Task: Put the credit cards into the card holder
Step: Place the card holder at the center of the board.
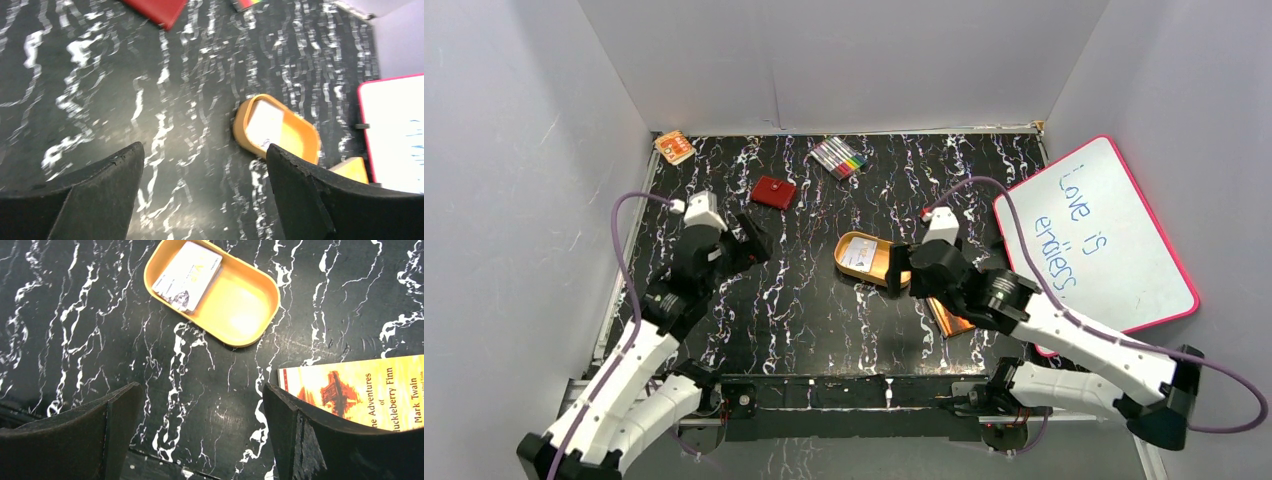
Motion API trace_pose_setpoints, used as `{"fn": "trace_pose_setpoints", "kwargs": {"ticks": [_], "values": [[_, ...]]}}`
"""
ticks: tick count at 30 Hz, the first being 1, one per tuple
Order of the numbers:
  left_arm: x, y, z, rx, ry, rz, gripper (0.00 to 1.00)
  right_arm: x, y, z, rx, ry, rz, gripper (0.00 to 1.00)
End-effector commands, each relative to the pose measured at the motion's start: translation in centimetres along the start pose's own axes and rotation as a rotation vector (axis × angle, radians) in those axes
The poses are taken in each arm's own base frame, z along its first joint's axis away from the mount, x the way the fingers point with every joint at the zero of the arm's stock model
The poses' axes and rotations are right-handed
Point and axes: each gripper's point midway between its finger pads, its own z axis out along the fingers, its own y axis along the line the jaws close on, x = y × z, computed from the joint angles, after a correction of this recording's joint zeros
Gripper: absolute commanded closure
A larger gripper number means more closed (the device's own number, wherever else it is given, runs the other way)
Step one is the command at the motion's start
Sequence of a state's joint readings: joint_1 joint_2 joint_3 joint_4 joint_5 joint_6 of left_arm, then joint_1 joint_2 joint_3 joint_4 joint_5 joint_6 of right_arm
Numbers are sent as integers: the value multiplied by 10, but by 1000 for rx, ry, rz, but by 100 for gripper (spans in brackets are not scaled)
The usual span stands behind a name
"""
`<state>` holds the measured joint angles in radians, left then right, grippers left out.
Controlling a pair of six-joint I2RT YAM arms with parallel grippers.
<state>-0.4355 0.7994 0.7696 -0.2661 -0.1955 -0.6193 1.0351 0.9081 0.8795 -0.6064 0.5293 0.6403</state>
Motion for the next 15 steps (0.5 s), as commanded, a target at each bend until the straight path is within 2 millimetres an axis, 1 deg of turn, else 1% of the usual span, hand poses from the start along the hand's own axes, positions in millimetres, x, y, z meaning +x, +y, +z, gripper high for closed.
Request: {"fn": "trace_pose_setpoints", "kwargs": {"ticks": [1,3,6,9,10,12,15], "values": [[23,57,-30,-209,38,83,11,-33,6,11,86,-31,40,1],[21,63,-41,-225,31,104,10,-33,10,23,79,0,46,1],[20,71,-51,-250,14,105,6,-29,6,44,55,41,117,3],[22,73,-55,-247,13,91,5,-18,-17,67,55,82,234,9],[24,73,-55,-250,18,82,5,-15,-30,74,73,93,267,11],[28,75,-55,-260,31,75,4,-4,-41,85,67,136,305,18],[30,79,-55,-275,32,72,4,12,-56,99,104,192,305,27]]}}
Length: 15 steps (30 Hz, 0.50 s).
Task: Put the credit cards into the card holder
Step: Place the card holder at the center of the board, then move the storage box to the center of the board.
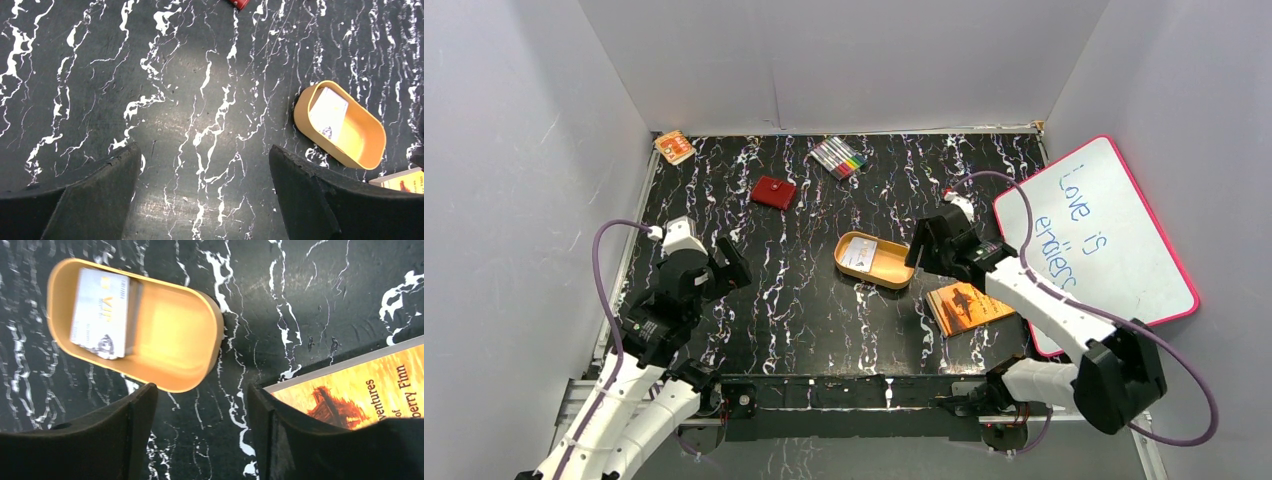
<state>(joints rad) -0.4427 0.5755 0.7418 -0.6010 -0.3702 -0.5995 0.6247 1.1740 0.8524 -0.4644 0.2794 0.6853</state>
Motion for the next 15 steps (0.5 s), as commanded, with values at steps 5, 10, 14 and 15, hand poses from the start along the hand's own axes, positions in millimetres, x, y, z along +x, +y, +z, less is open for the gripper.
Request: {"fn": "trace_pose_setpoints", "kwargs": {"ticks": [5,10,14,15], "values": [[8,20,0,-103,5,-4,4,14,-8,46,-32,107,64,44],[6,27,-1,-151,-15,-28,4,18,-10,61,-15,135,61,49],[8,29,1,-168,-7,-20,4,24,-15,73,10,163,67,57],[8,29,2,-168,-5,-18,4,25,-17,75,20,164,70,59]]}}
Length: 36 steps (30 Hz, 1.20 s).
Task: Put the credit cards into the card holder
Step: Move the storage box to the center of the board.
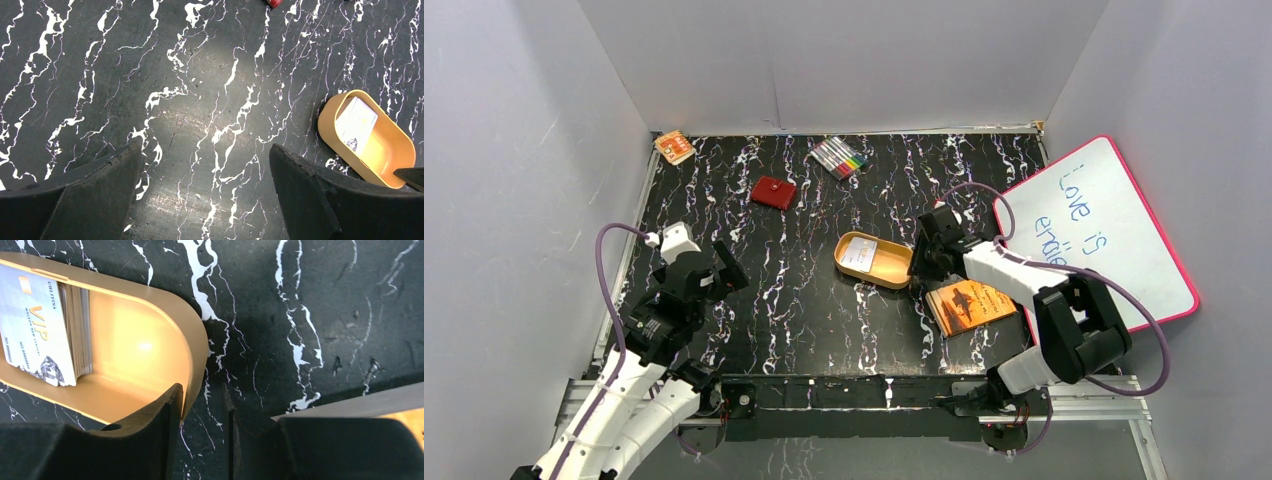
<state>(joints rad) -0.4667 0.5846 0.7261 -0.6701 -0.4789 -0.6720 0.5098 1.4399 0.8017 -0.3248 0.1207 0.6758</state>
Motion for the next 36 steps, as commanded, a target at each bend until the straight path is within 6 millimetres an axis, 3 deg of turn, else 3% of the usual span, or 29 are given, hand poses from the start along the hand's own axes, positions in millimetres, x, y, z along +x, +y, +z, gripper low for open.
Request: {"fn": "trace_pose_setpoints", "kwargs": {"ticks": [1,13,28,32,36], "values": [[-2,7,1,-49,-15,3,4,-15,8,8,-20,-37,13,60],[1,10,5,-74,-13,14,5,-31,2,22,63,-78,75,73],[4,9,6,-77,0,35,6,-82,13,46,105,-122,87,83],[3,11,6,-86,-5,36,6,-92,8,55,129,-116,92,79],[2,12,4,-85,-12,30,5,-95,13,53,113,-107,68,57]]}}
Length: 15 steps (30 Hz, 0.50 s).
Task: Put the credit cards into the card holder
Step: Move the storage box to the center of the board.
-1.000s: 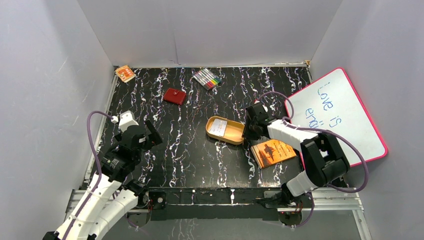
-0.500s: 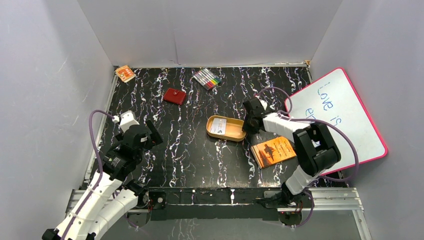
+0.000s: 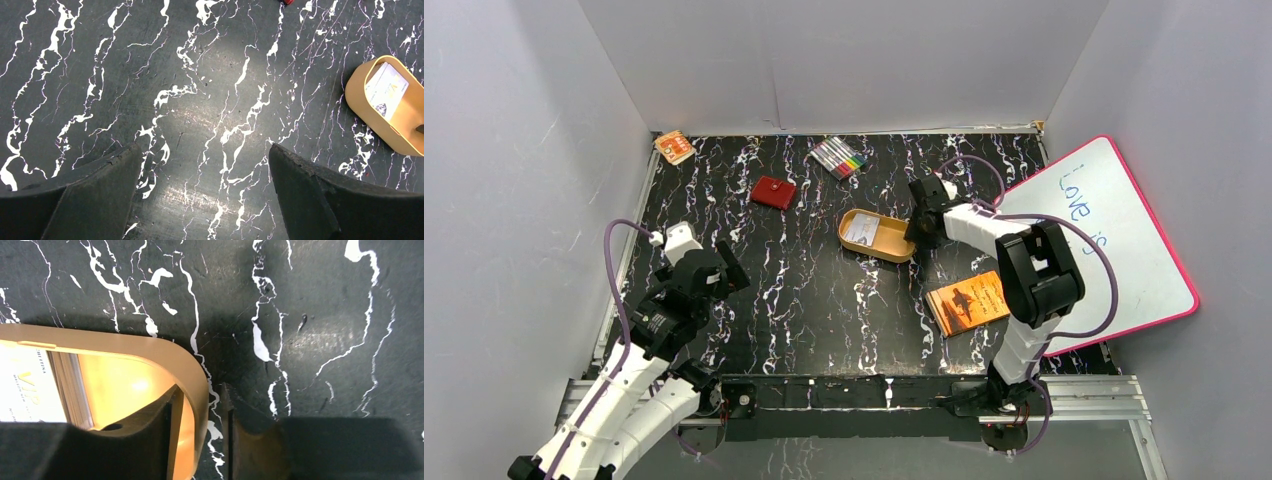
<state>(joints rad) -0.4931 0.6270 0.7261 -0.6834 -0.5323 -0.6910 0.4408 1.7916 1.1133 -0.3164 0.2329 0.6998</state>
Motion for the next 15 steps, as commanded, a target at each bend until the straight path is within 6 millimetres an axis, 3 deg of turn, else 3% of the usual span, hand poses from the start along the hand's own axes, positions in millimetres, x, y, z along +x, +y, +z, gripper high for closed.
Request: {"fn": "trace_pose_setpoints", "kwargs": {"ticks": [1,5,7,9,12,15], "values": [[-3,9,-2,-33,-26,4,5,-22,11,-9,-35,-46,-11,50],[-7,11,-4,-41,-45,-18,5,-31,15,-31,-68,-71,-19,30],[-10,11,-6,-50,-52,-49,5,-38,18,-53,-95,-90,-22,22],[-14,11,-8,-53,-67,-87,4,-40,16,-74,-102,-96,-29,4],[-21,8,-12,-31,-87,-114,5,-49,1,-109,-52,-135,-39,1],[-29,-10,-15,35,-70,-73,5,-61,-18,-138,3,-220,-33,1]]}}
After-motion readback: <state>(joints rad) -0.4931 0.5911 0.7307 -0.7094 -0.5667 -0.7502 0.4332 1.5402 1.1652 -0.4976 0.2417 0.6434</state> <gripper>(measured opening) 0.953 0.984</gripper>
